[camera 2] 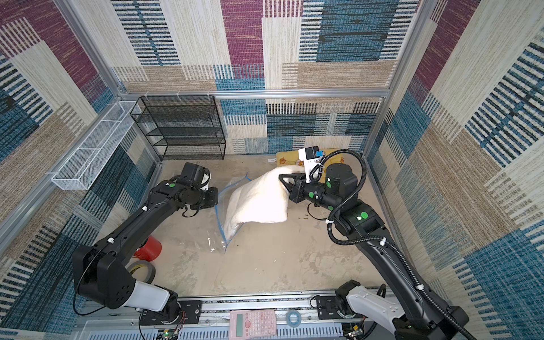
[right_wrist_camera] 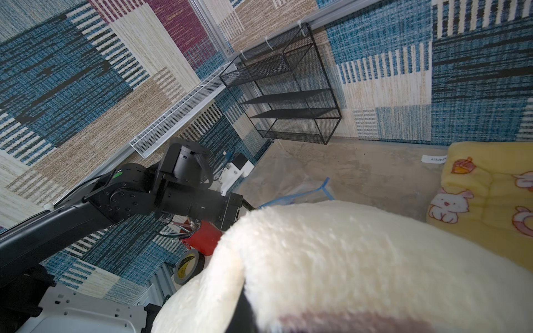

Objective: Take the blanket out of the vacuum bag
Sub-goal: Place the blanket at the center of the board.

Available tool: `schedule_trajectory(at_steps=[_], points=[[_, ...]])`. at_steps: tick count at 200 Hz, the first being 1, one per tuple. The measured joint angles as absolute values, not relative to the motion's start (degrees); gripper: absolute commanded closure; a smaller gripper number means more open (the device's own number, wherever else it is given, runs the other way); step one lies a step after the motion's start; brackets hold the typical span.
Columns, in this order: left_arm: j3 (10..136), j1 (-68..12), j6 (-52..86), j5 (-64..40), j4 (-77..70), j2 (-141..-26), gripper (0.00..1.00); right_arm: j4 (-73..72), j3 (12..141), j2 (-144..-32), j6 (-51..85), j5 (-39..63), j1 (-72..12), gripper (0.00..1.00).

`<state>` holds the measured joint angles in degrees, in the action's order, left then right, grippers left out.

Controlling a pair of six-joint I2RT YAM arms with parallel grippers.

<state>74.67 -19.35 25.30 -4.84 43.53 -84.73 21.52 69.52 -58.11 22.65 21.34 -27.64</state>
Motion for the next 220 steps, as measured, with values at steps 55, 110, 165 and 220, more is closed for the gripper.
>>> schedule_trajectory(at_steps=[55,110,165,220], points=[[74.7,-19.4,25.3,-4.8,43.5,-84.8,1.0,23.3,69.5,-54.7,22.2,16.4,-27.6,1.0],[74.7,-19.4,25.3,-4.7,43.5,-84.8,1.0,25.4,68.6,-52.5,20.6,10.9,-27.6,1.0],[74.7,-19.4,25.3,-4.7,43.5,-84.8,1.0,27.7,68.4,-50.9,19.2,4.5,-27.6,1.0],[74.7,-19.4,25.3,-4.7,43.5,-84.8,1.0,29.5,67.4,-49.5,17.9,-1.5,-27.6,1.0]])
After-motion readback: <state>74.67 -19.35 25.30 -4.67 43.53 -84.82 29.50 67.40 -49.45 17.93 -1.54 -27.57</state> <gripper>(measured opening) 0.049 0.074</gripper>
